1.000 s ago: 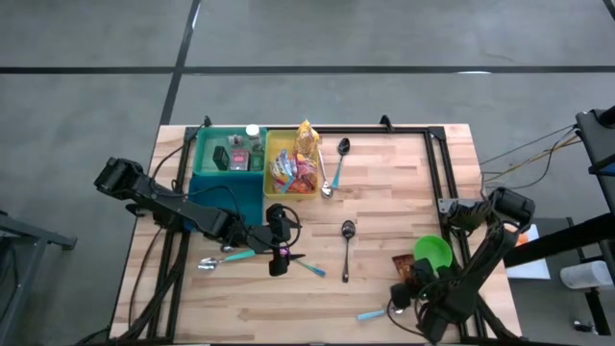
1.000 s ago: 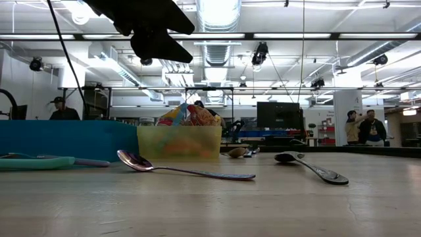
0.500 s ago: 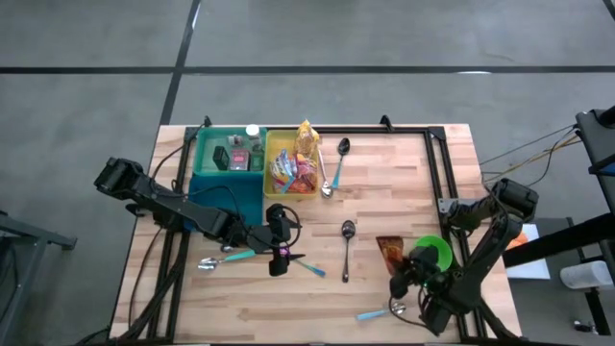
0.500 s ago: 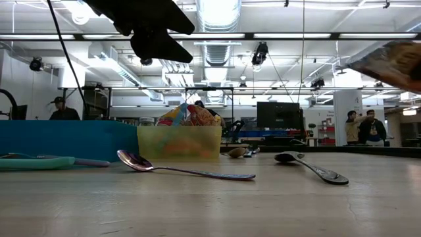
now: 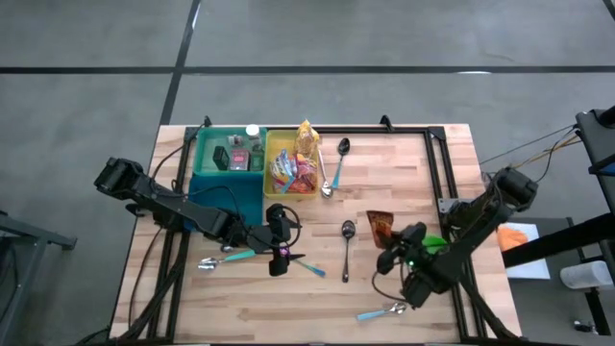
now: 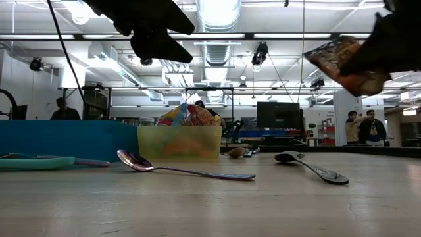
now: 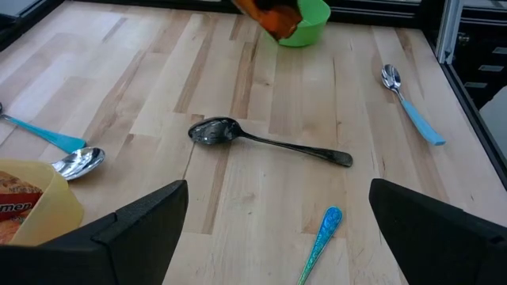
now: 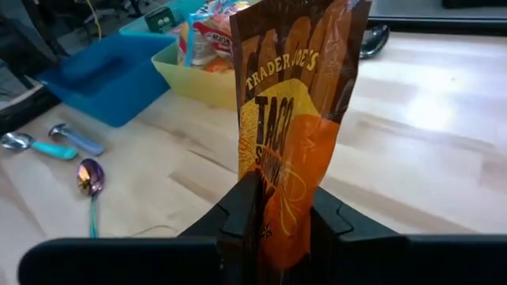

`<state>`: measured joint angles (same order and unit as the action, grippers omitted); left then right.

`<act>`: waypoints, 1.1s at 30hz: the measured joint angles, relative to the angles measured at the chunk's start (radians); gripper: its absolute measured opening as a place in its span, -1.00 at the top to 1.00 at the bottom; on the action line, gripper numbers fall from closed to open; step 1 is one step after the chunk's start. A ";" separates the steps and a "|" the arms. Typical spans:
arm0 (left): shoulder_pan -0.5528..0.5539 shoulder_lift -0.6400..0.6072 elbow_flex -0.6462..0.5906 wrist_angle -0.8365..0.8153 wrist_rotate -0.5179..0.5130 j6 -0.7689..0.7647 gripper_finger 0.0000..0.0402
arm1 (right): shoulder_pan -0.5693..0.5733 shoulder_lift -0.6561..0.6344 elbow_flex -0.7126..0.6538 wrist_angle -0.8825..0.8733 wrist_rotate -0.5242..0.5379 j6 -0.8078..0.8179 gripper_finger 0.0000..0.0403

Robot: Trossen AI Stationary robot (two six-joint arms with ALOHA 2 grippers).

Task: Pick & Place Food Item
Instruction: Put the orange spice pack into the green bin

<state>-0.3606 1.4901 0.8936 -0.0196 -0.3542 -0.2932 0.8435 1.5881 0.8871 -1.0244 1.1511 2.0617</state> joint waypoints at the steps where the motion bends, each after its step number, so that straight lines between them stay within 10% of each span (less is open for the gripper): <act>1: 0.000 0.000 0.000 0.000 0.000 0.000 -0.97 | -0.018 -0.008 -0.005 0.036 0.000 -0.049 0.72; 17: 0.000 0.000 0.000 0.000 0.000 0.000 -0.97 | -0.303 -0.132 -0.141 0.903 -0.249 -1.059 0.72; 33: 0.000 0.000 0.000 -0.001 0.000 0.000 -0.97 | -0.650 0.079 -0.230 1.490 -0.776 -1.381 0.72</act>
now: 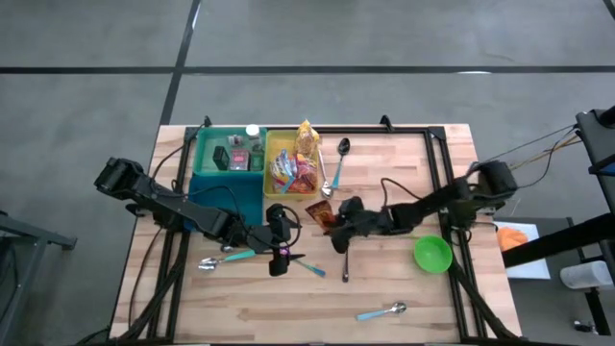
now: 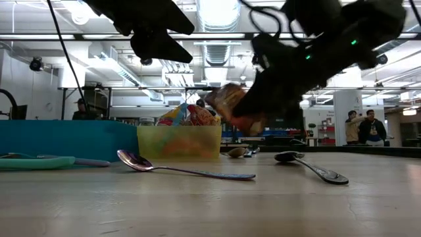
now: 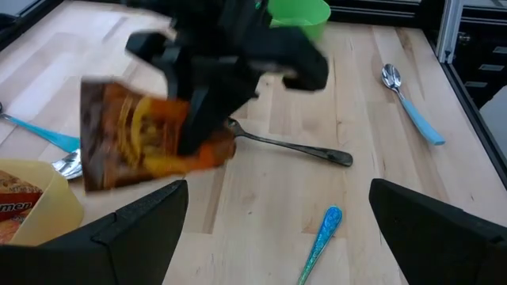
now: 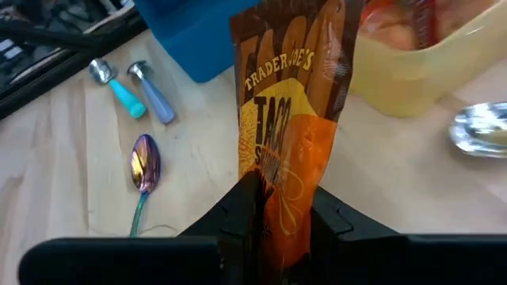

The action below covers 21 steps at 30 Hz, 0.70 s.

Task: Pick & Place Food Item
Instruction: Put the orange spice pack into the green bin

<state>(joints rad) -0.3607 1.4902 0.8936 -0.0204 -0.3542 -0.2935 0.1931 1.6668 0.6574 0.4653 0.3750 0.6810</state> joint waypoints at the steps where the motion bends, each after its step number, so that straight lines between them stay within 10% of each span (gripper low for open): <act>1: 0.000 0.000 0.000 0.000 0.000 0.000 -0.97 | -0.014 0.022 0.010 0.016 -0.026 -0.004 0.72; 21: 0.000 0.000 0.000 -0.009 0.000 0.000 -0.97 | -0.085 0.401 0.414 -0.016 -0.194 -0.114 0.72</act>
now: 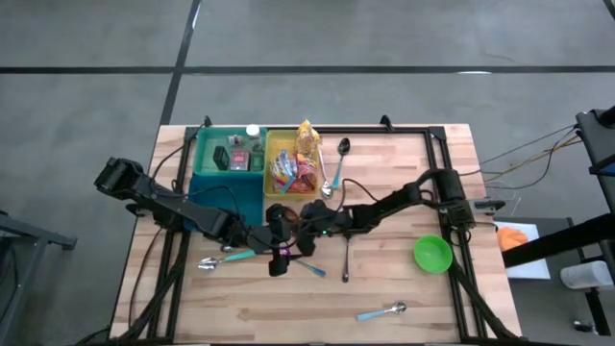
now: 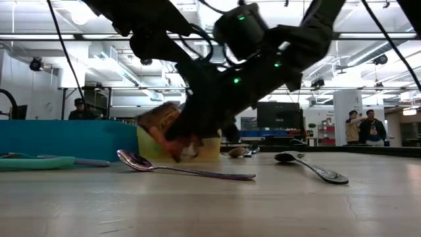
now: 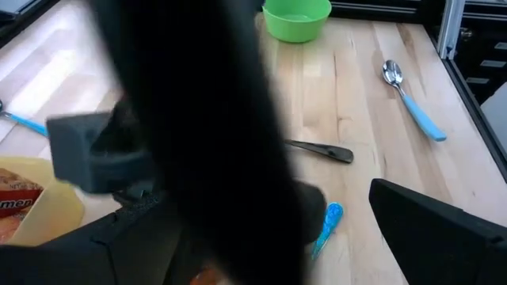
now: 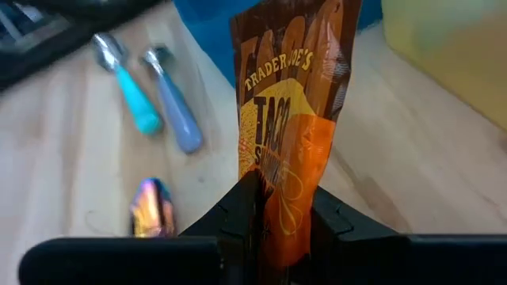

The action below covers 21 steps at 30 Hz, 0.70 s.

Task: Pick & Place Food Item
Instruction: Put the orange spice pack into the green bin

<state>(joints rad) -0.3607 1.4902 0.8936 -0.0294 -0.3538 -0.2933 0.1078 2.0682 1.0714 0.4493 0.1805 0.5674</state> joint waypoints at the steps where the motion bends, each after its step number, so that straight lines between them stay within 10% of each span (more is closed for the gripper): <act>1: 0.000 0.000 0.000 -0.001 0.001 0.000 -0.97 | 0.000 0.014 0.023 -0.035 0.000 -0.008 0.72; 12: 0.000 0.000 0.000 -0.021 0.000 -0.002 -0.97 | 0.000 0.076 0.196 -0.261 -0.002 -0.053 0.70; 21: 0.000 0.000 0.000 -0.024 0.000 -0.001 -0.97 | 0.001 0.069 0.183 -0.261 -0.007 -0.056 0.26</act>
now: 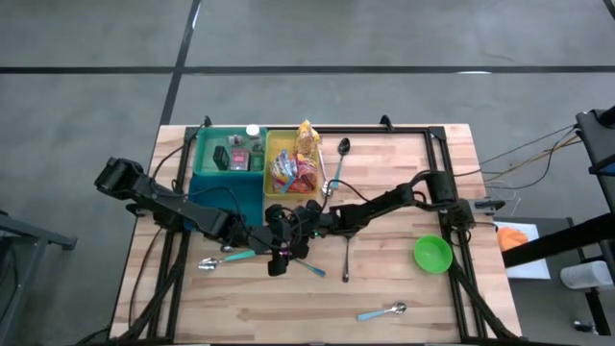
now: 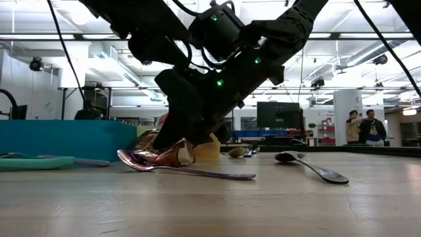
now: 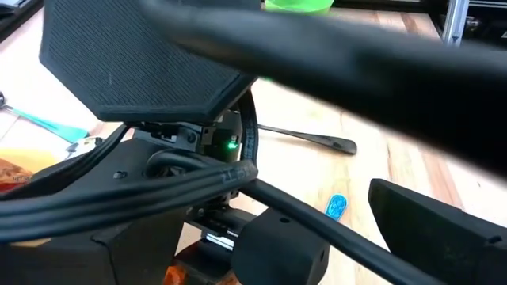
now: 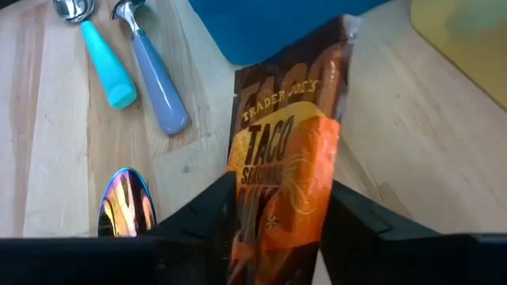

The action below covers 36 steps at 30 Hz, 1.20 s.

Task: Pick & Place Food Item
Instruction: Put the orange spice pack into the green bin

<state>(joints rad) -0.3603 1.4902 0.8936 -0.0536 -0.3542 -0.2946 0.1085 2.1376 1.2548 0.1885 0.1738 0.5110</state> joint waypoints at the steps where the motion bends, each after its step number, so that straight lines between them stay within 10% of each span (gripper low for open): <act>1: 0.000 0.000 0.000 0.000 0.000 0.000 -0.97 | 0.000 0.000 -0.001 0.001 0.000 0.000 0.20; 21: 0.000 0.000 0.001 -0.003 0.003 0.001 -0.97 | 0.016 -0.113 -0.057 -0.014 0.021 -0.011 -0.02; 36: 0.000 0.000 0.000 -0.001 0.000 0.001 -0.97 | 0.068 -0.460 -0.439 0.217 0.124 -0.028 -0.02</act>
<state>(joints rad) -0.3603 1.4899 0.8936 -0.0543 -0.3546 -0.2932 0.1768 1.6771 0.8160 0.4053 0.2981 0.4831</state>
